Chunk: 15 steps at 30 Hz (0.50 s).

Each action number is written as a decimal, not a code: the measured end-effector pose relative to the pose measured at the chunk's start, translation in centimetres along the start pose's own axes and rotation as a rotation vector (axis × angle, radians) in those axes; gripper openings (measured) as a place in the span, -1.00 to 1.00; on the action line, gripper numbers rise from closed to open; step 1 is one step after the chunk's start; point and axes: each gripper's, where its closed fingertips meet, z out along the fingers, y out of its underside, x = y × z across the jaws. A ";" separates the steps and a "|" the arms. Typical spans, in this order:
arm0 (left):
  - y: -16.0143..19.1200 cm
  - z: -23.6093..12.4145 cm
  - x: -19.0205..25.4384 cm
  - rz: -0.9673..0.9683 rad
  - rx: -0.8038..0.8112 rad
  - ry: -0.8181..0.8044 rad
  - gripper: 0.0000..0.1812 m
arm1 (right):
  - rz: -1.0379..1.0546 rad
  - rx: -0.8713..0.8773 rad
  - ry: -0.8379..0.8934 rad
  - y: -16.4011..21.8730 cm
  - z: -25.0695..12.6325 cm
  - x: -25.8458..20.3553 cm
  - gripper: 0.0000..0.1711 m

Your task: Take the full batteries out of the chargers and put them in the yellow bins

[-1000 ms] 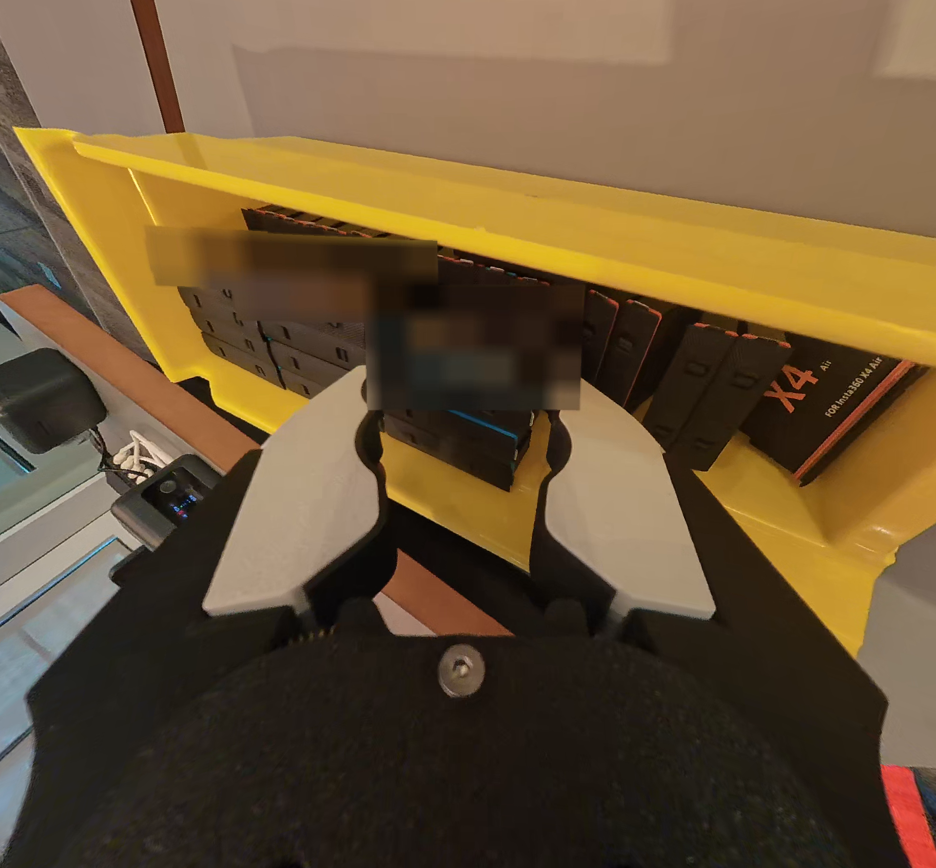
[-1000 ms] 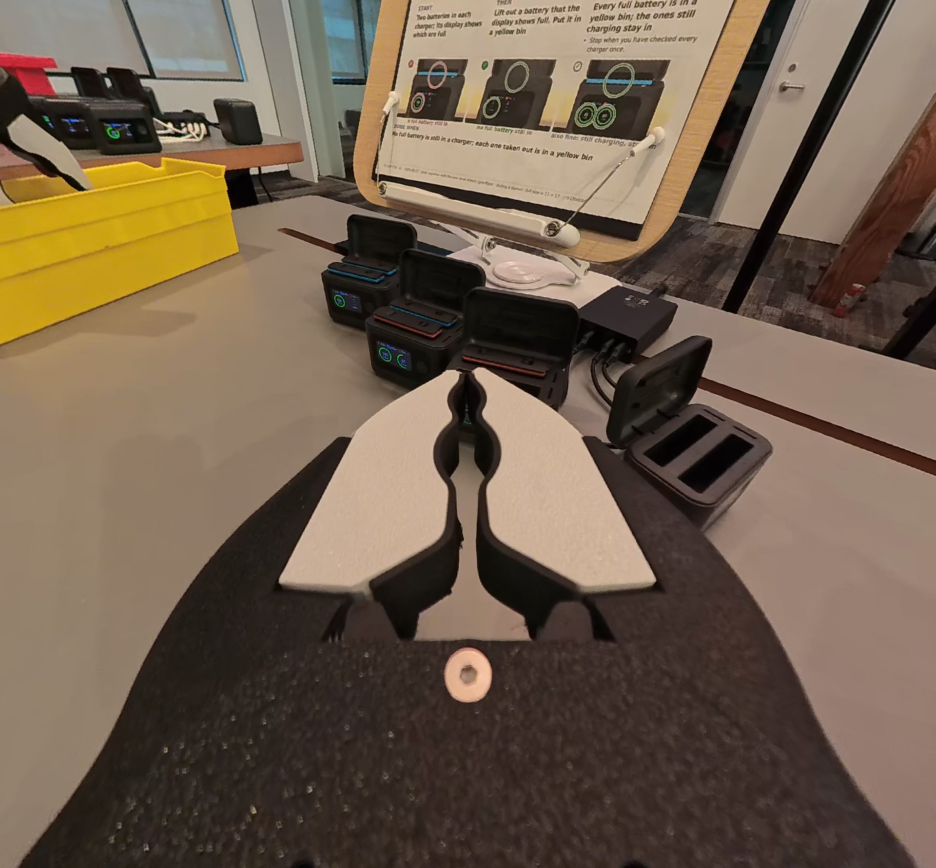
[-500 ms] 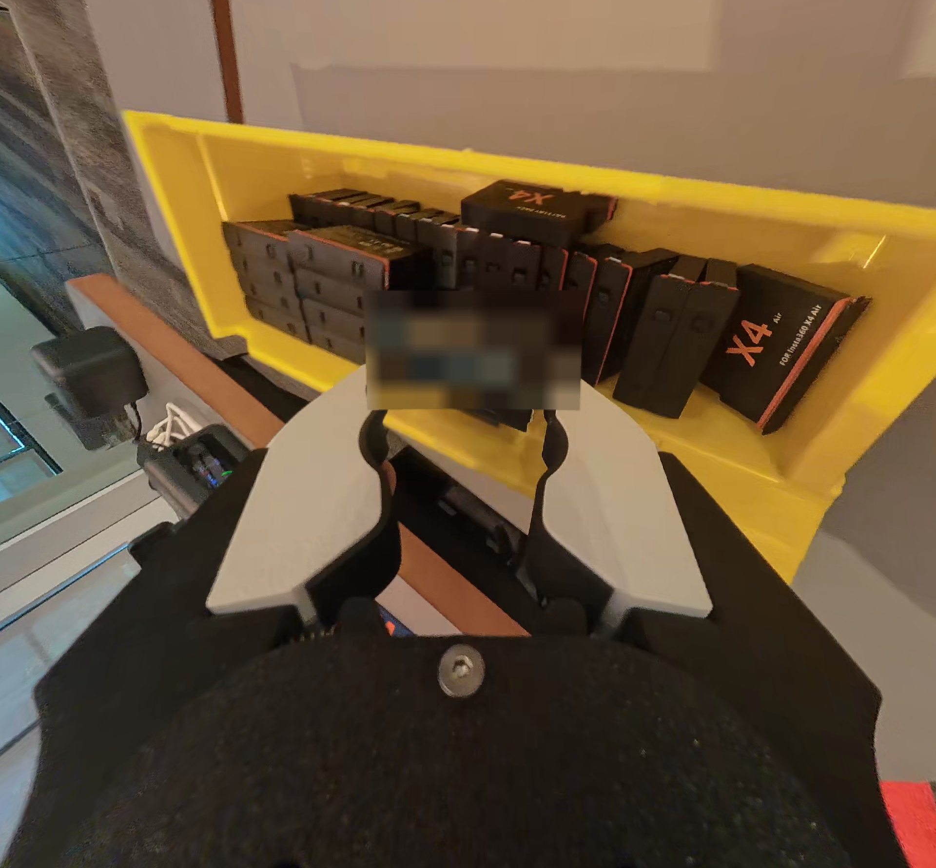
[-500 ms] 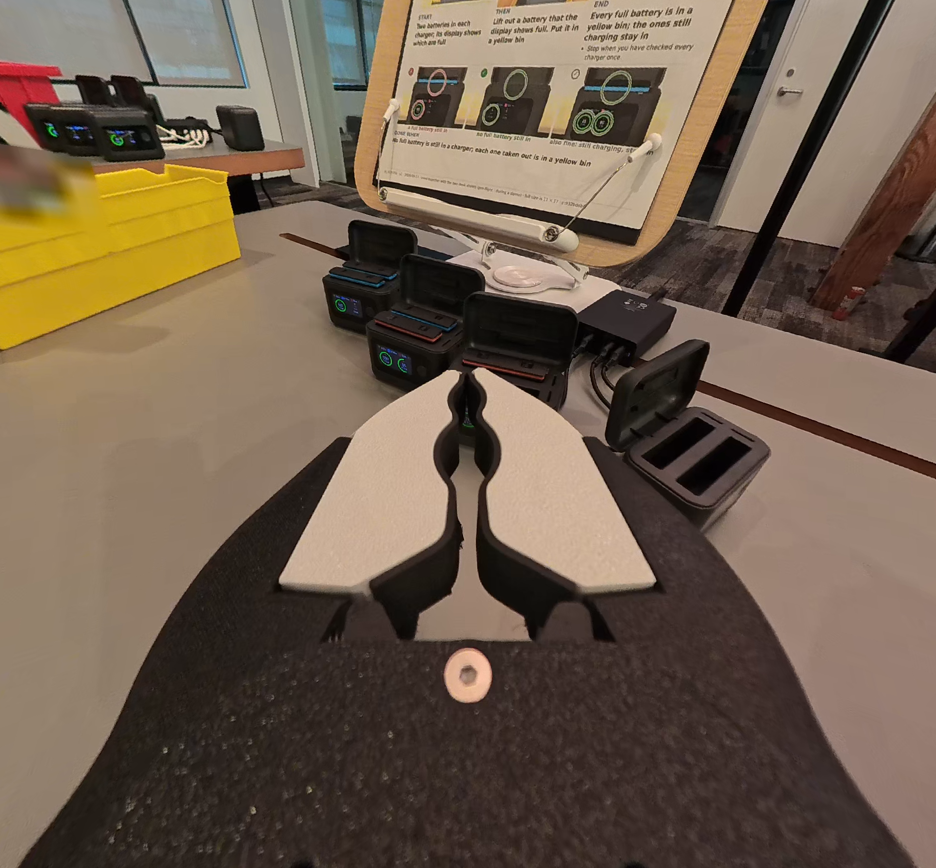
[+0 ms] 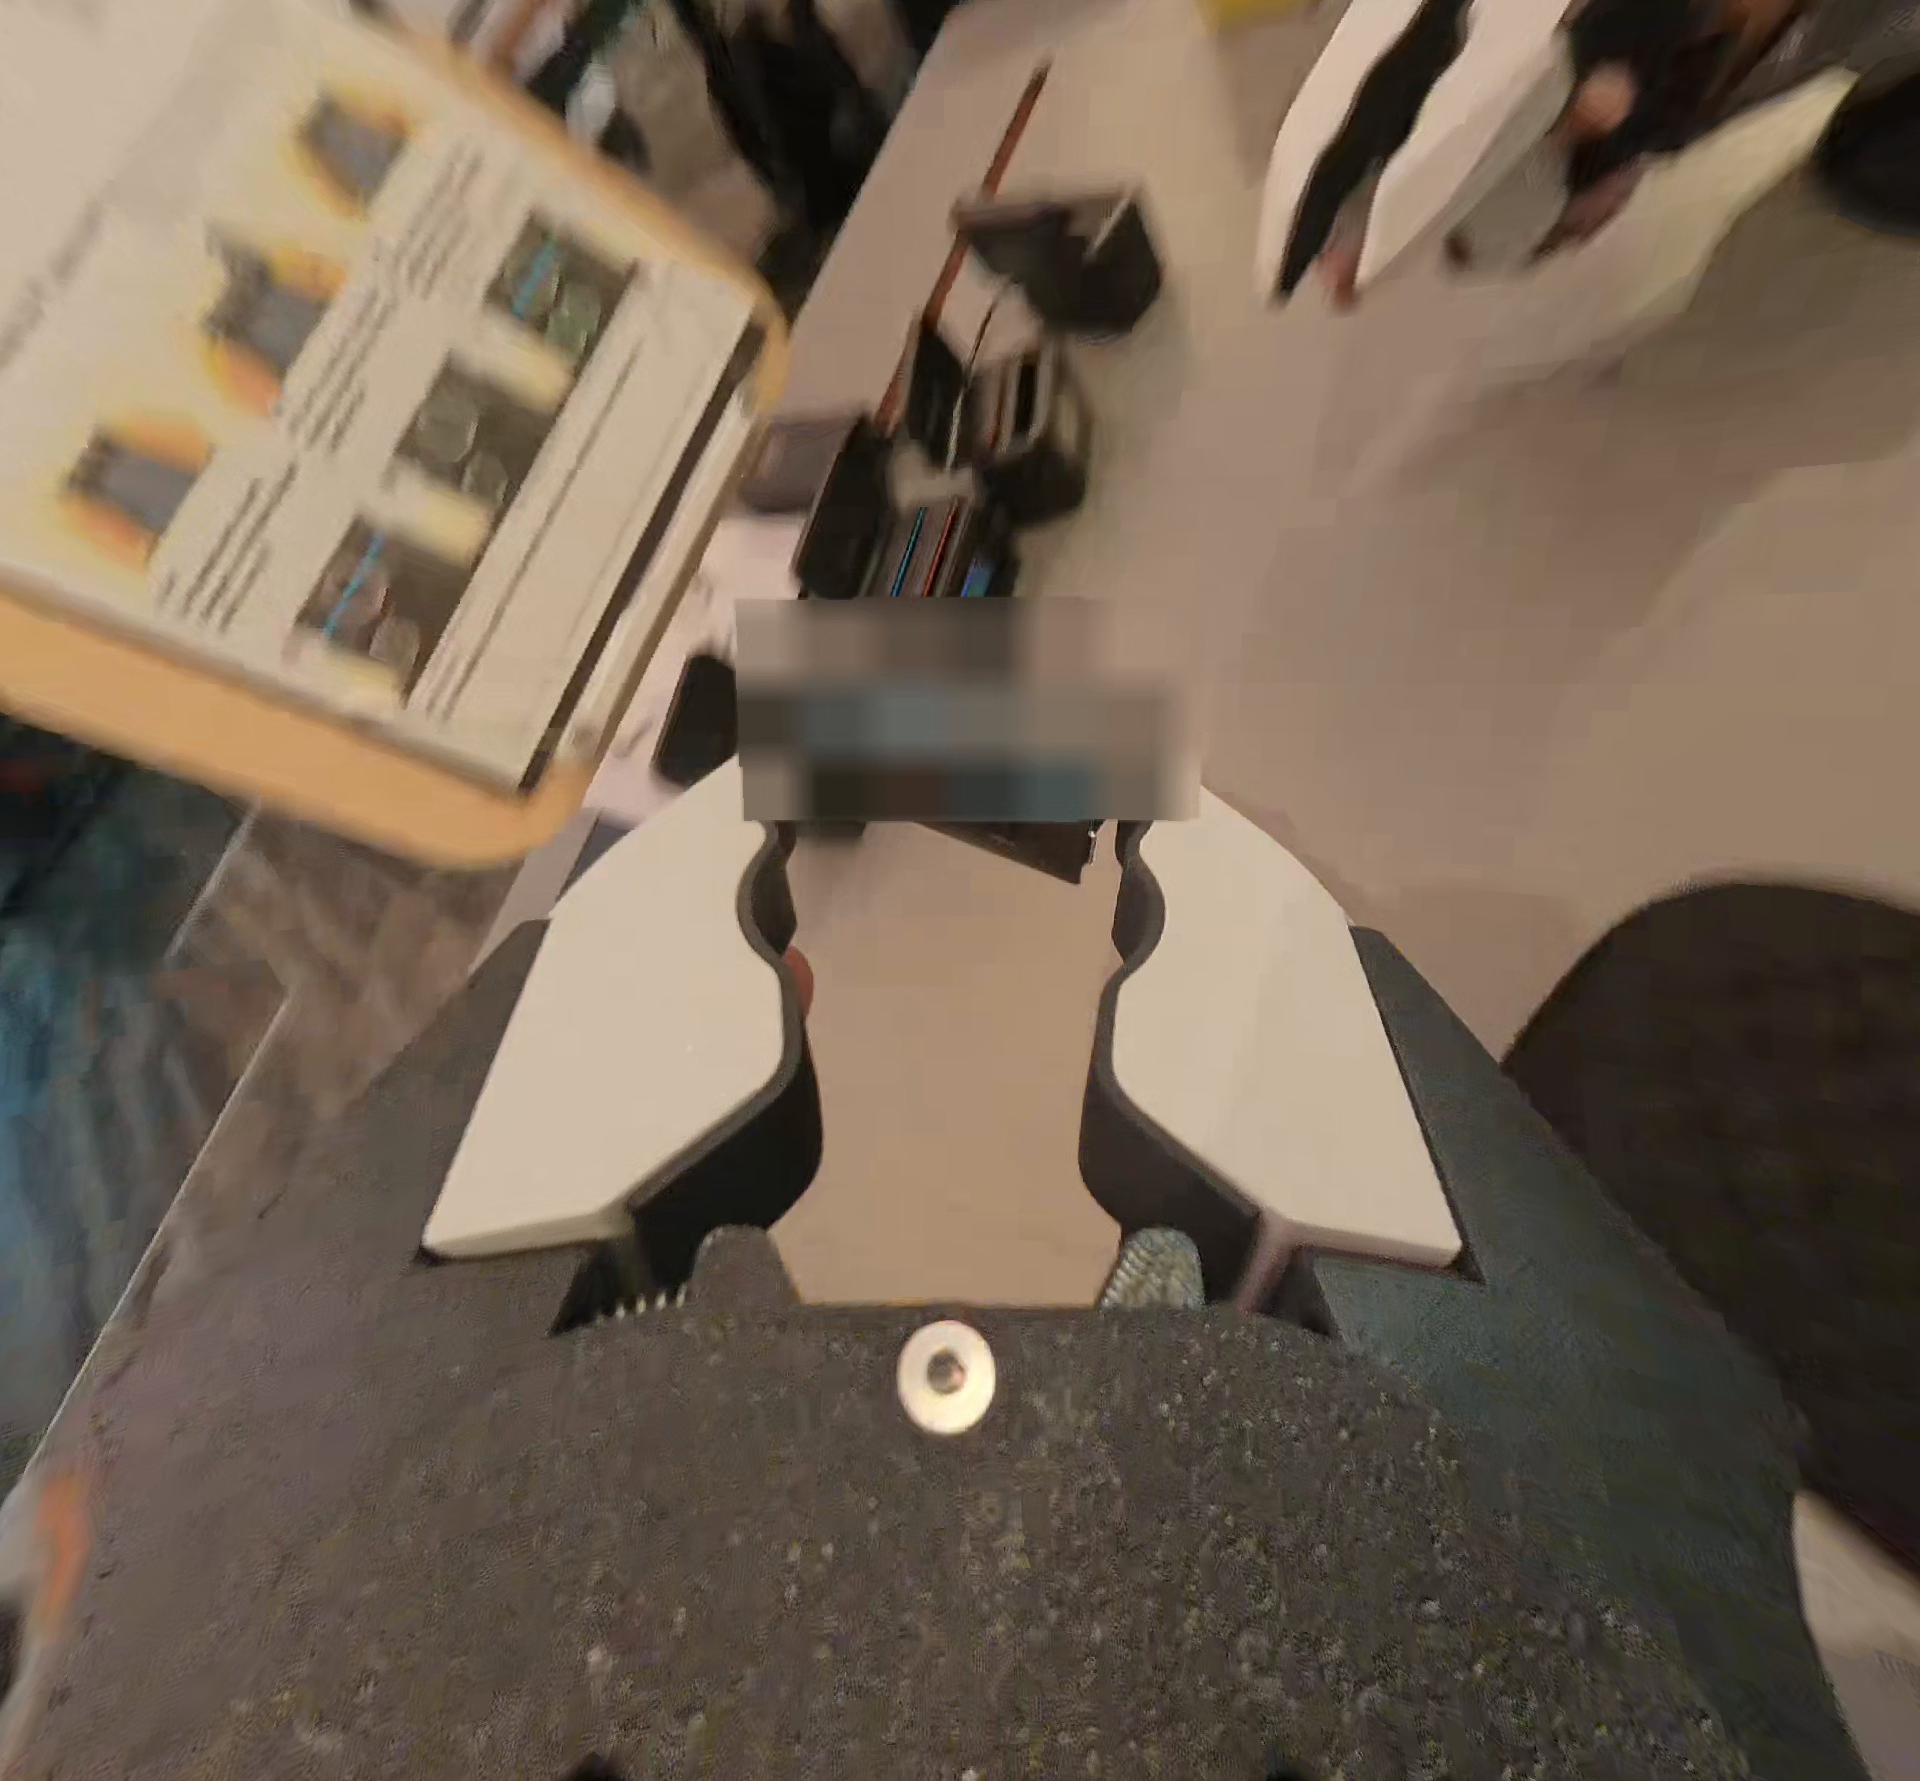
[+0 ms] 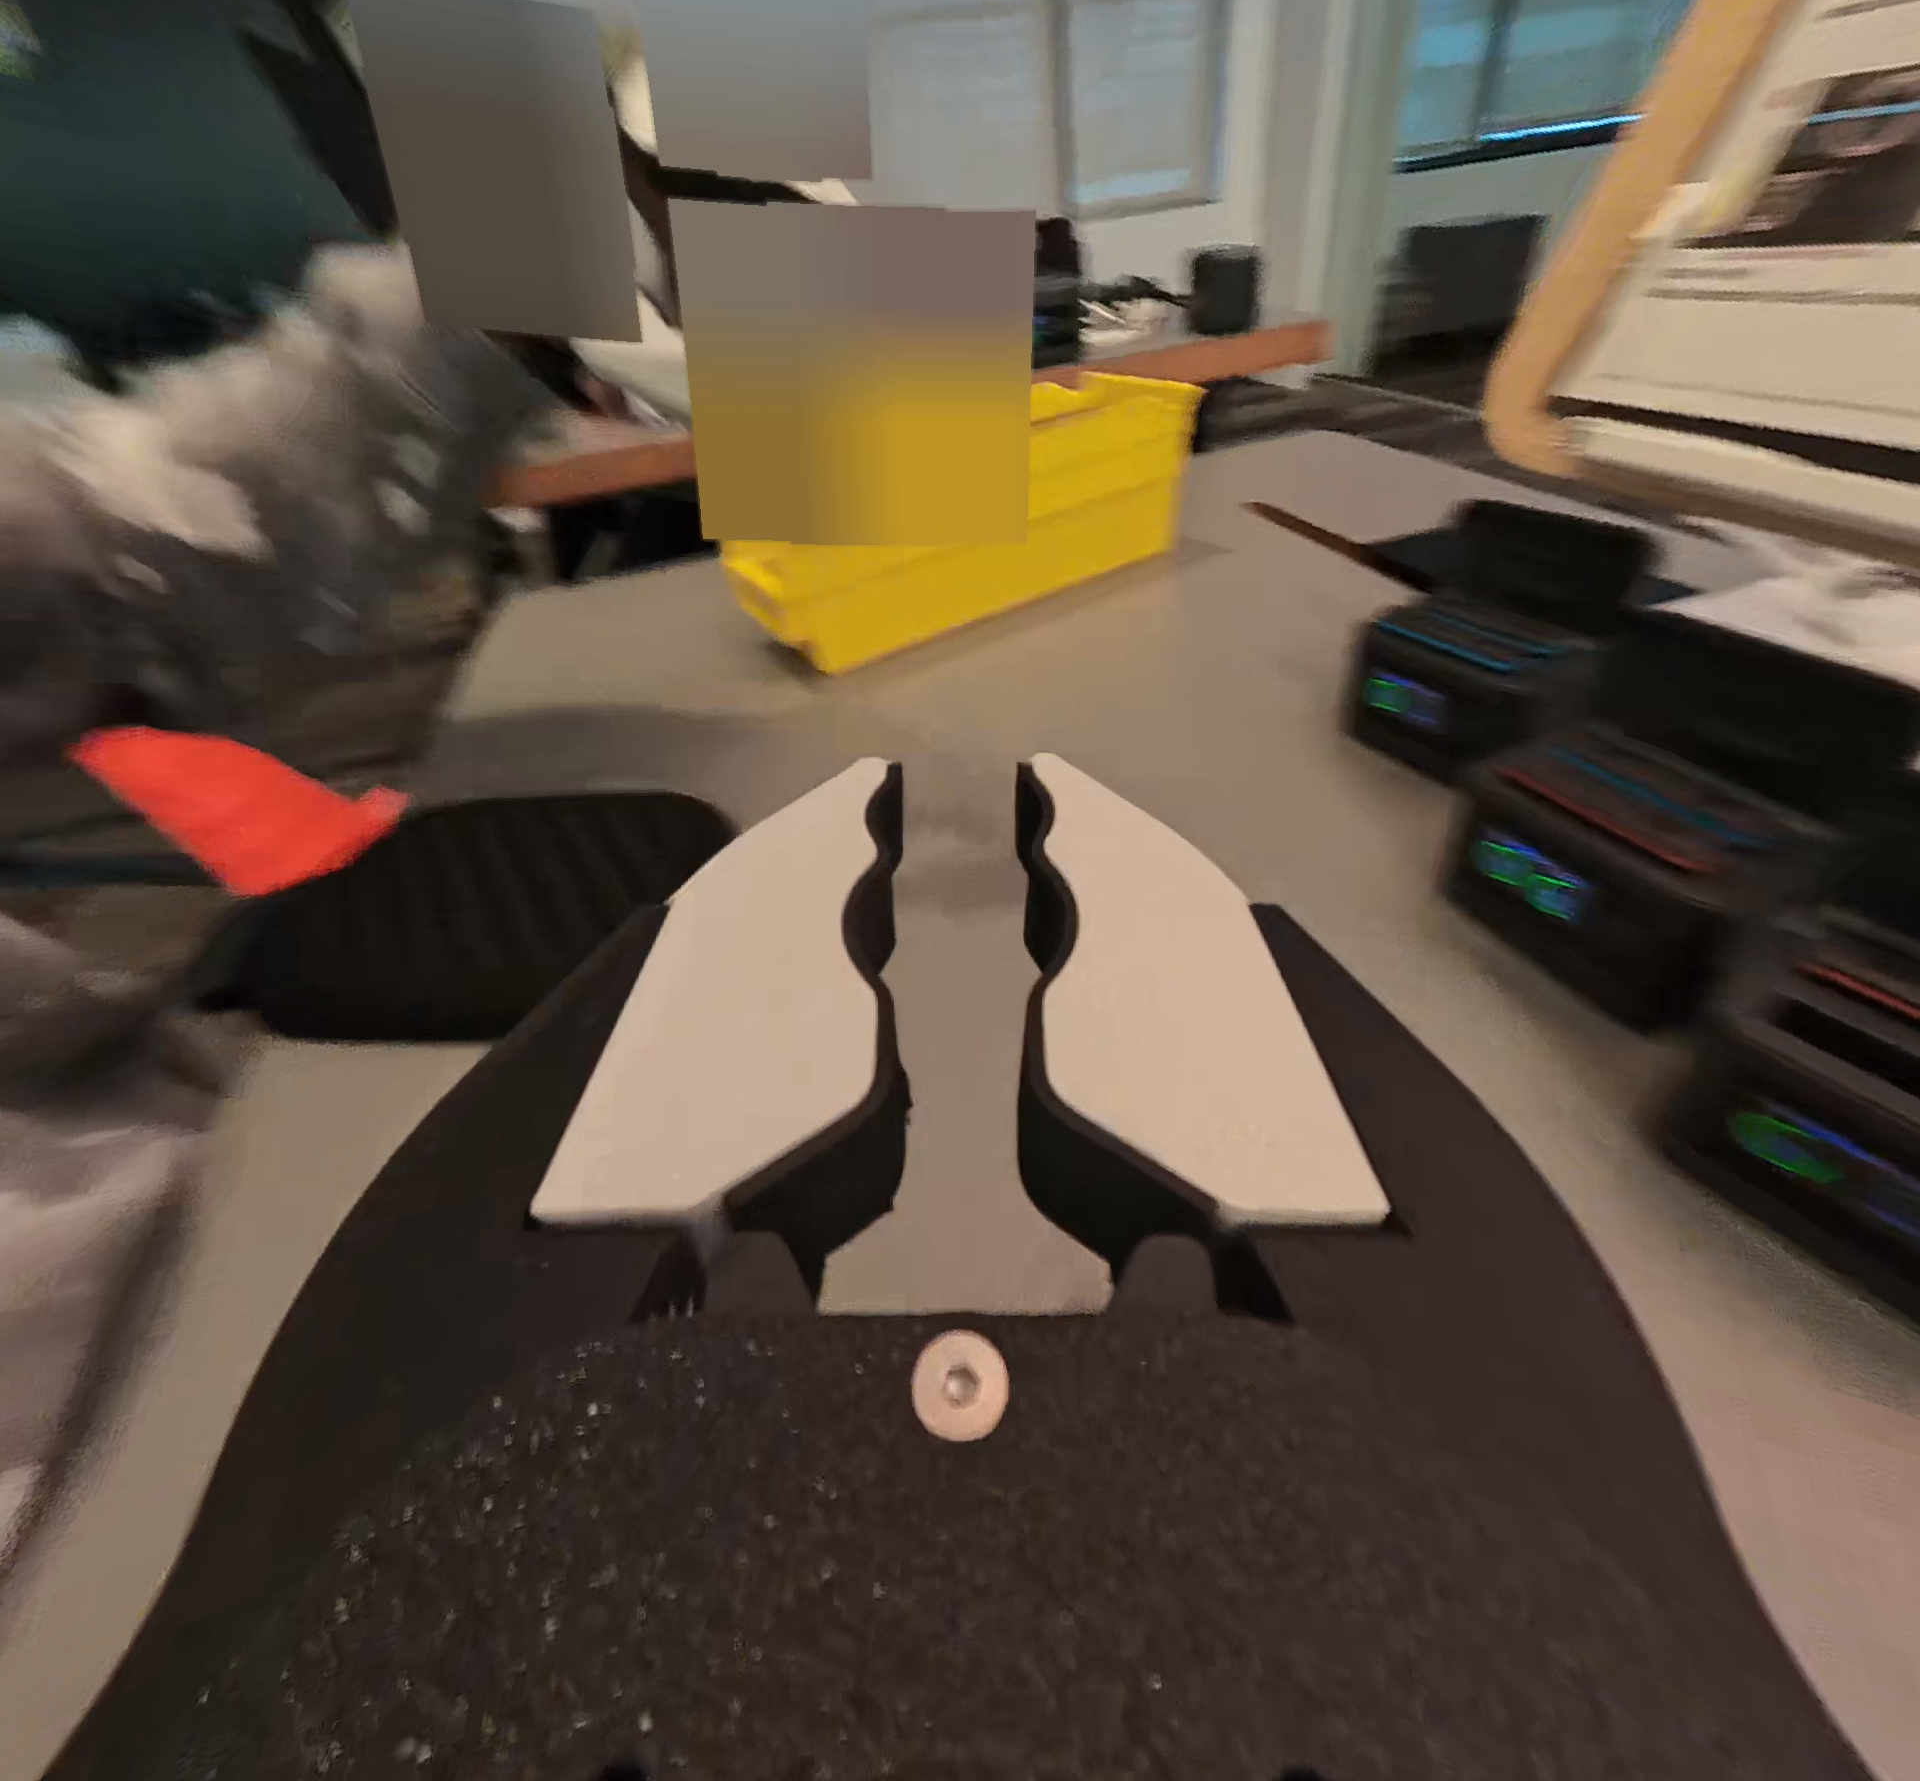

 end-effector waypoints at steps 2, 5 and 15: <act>-3.2 2.4 2.5 0.002 0.136 0.031 -0.34 | 0.151 0.082 -0.157 -1.5 0.3 -2.4 -0.70; -7.5 5.5 5.3 0.005 0.302 0.063 -0.34 | 0.399 0.181 -0.345 -3.7 -0.4 -4.0 -0.52; -12.1 11.0 8.7 0.050 0.423 0.096 -0.34 | 0.629 0.307 -0.448 -5.5 -2.6 -2.7 -0.83</act>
